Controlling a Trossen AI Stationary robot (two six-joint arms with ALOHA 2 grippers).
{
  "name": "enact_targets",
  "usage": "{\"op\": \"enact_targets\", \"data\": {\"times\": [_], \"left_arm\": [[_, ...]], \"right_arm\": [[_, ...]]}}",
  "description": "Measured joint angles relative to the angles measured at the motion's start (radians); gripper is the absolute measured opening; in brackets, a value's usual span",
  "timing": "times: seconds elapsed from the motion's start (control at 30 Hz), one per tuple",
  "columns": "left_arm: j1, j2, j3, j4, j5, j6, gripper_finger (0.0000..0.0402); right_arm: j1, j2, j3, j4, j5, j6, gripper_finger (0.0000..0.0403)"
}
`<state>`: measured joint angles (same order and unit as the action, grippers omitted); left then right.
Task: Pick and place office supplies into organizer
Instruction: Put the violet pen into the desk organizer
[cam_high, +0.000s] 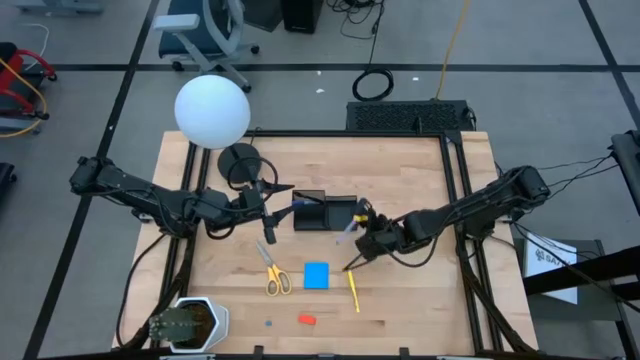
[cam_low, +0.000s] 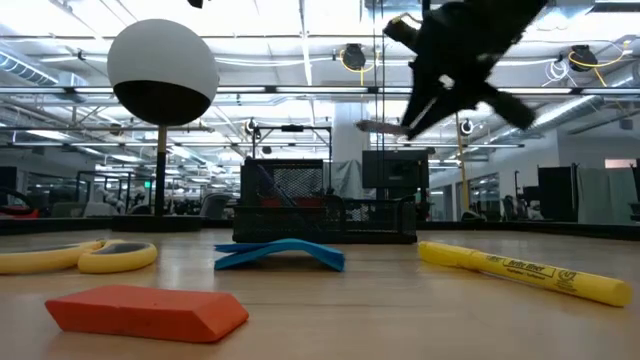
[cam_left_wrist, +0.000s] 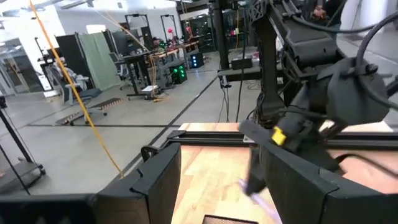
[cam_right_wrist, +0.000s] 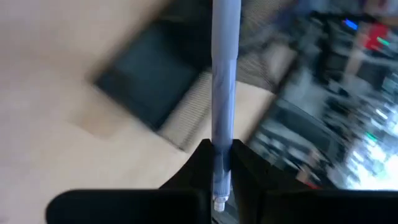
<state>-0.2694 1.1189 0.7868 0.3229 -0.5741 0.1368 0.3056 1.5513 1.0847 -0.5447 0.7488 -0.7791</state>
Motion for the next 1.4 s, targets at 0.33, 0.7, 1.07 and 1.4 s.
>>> {"op": "enact_targets", "data": {"times": [0.33,0.7,1.07,1.4], "left_arm": [[0.028,0.0,0.0,-0.011,0.042,-0.16,0.0223],[0.11,0.0,0.0,-0.084,0.201,-0.394,0.0223],[0.212,0.079,0.0,-0.101,0.413,-0.499,0.0223],[0.272,0.167,0.0,-0.003,0.545,-0.565,0.0223]], "right_arm": [[-0.031,-0.001,0.001,0.266,0.194,-0.217,0.0022],[-0.029,-0.002,0.001,0.579,0.428,-0.675,0.0022],[-0.015,-0.002,0.002,0.709,0.382,-0.846,0.0022],[-0.002,-0.002,0.002,0.76,0.375,-0.9,0.0022]]}}
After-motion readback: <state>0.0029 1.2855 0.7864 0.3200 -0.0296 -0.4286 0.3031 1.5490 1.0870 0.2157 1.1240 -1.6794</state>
